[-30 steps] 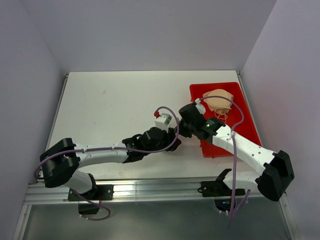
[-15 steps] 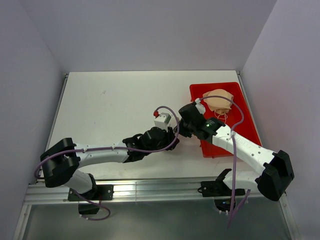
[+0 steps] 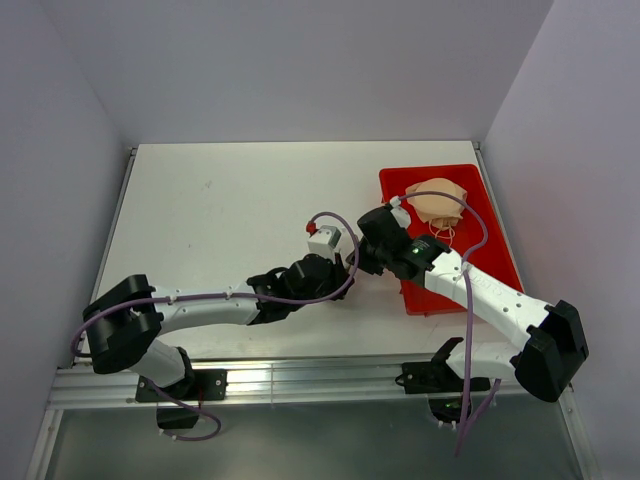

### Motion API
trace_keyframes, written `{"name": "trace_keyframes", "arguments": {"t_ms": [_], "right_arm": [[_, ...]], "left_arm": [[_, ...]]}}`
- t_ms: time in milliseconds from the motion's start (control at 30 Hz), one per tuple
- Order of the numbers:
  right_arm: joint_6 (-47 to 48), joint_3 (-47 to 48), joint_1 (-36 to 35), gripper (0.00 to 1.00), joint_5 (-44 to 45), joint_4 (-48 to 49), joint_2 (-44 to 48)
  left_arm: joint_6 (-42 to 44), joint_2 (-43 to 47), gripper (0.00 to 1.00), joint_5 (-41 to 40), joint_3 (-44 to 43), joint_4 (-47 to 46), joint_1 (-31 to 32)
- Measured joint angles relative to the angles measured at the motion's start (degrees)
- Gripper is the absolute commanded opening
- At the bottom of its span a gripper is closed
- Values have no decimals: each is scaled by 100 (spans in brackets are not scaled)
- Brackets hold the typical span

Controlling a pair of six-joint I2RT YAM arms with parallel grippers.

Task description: Place the bra in the laundry bag and zip it closed

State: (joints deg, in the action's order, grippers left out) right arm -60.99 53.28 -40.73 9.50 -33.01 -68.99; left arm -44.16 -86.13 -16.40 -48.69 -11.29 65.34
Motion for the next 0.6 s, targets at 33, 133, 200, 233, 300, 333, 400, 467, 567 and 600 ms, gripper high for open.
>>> {"name": "trace_keyframes", "arguments": {"t_ms": [33, 133, 200, 233, 300, 333, 400, 467, 567, 600], "right_arm": [[2, 0, 0, 0, -4, 0, 0], [2, 0, 0, 0, -9, 4, 0], [2, -2, 0, 0, -9, 22, 0], [2, -2, 0, 0, -9, 28, 0], [9, -4, 0, 0, -9, 39, 0], [20, -4, 0, 0, -9, 44, 0], [44, -4, 0, 0, -9, 50, 0], [70, -4, 0, 0, -11, 61, 0], [140, -2, 9, 0, -66, 94, 0], [175, -2, 24, 0, -107, 107, 0]], "left_arm": [[-2, 0, 16, -13, 0, 9, 0], [-9, 0, 14, -42, 0, 24, -11], [-13, 0, 11, -52, 0, 24, -11], [-24, 0, 9, -59, 0, 24, -11], [-55, 0, 0, -68, 0, 26, -11], [-61, 0, 0, -81, 0, 28, -11], [-79, 0, 0, -105, 0, 46, -11], [-118, 11, 0, -122, 2, 63, -11], [-188, 118, 0, -157, 70, 116, -11], [-208, 208, 0, -170, 138, 131, -11]]}}
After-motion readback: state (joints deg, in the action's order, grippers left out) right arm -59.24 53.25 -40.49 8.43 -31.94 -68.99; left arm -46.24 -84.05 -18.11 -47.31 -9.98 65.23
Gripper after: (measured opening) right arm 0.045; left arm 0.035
